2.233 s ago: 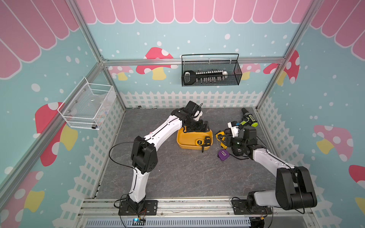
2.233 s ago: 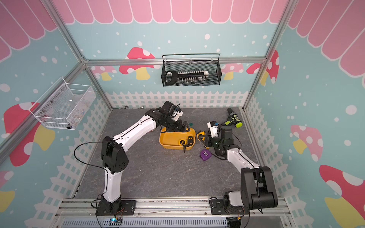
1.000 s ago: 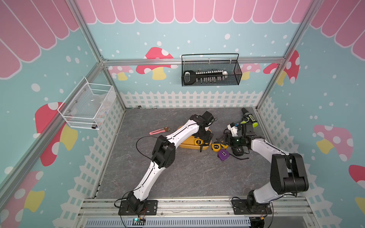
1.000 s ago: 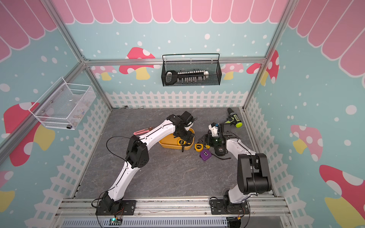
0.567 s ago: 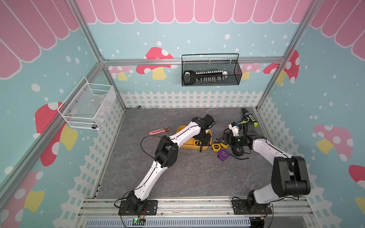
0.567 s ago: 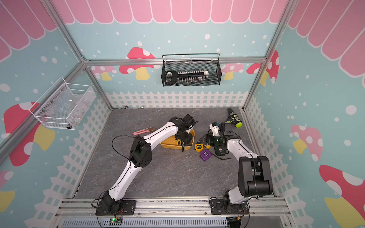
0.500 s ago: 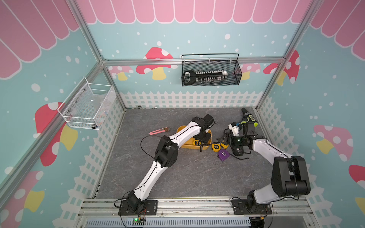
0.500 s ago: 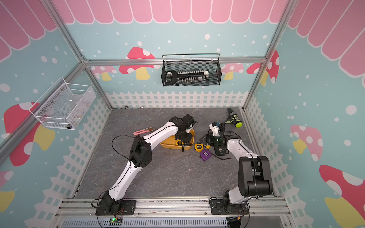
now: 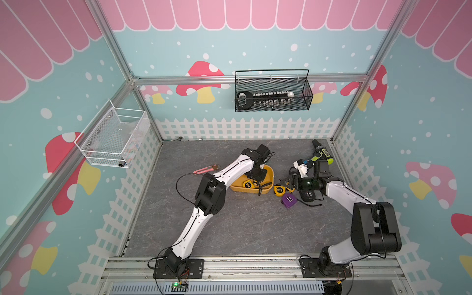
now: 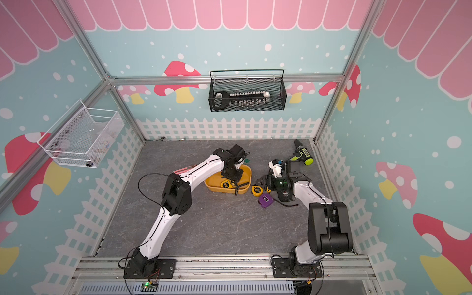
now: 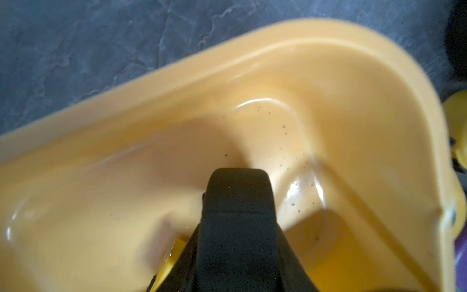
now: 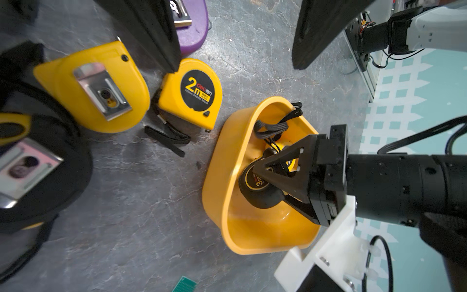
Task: Take the tape measure out of the storage box
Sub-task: Pick up the tape measure from the storage box, then place the tape measure at the center of the board.
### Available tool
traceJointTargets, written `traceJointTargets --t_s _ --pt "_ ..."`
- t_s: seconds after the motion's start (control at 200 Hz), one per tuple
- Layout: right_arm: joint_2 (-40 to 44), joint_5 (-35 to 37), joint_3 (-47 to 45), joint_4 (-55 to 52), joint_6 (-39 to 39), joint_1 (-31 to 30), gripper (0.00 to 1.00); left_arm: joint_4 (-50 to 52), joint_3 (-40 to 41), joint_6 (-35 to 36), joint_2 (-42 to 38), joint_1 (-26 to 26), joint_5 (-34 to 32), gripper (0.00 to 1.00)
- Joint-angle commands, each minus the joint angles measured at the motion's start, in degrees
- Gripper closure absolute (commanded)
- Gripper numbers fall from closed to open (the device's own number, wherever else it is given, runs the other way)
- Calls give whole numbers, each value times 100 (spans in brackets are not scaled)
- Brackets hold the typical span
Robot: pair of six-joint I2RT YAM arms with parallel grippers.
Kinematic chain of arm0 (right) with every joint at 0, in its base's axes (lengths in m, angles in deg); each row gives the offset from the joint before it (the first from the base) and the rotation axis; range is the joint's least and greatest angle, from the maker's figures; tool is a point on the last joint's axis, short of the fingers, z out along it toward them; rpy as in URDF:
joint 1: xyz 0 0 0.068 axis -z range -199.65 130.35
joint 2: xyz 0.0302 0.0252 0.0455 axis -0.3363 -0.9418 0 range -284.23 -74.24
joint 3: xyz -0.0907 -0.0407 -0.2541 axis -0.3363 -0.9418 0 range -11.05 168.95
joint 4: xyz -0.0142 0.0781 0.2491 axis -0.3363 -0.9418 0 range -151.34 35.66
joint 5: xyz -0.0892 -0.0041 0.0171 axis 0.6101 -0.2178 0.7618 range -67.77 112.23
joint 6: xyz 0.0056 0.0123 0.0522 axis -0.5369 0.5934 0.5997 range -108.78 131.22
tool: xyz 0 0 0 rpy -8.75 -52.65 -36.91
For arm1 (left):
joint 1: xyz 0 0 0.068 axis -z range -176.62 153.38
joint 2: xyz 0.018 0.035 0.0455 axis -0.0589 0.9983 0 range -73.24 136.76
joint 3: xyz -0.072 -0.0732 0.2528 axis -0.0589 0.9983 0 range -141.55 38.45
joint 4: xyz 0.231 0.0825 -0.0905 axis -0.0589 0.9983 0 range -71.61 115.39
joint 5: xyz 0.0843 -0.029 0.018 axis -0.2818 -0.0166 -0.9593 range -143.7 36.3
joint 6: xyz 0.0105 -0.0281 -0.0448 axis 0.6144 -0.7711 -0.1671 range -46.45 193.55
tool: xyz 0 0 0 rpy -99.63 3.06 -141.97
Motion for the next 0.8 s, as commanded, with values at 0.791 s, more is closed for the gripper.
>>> traceJointTargets --t_s 0.791 --pt "-60 831 362 1702 -683 -1800 2 -427 1036 -672 -1662 -490 3649 75"
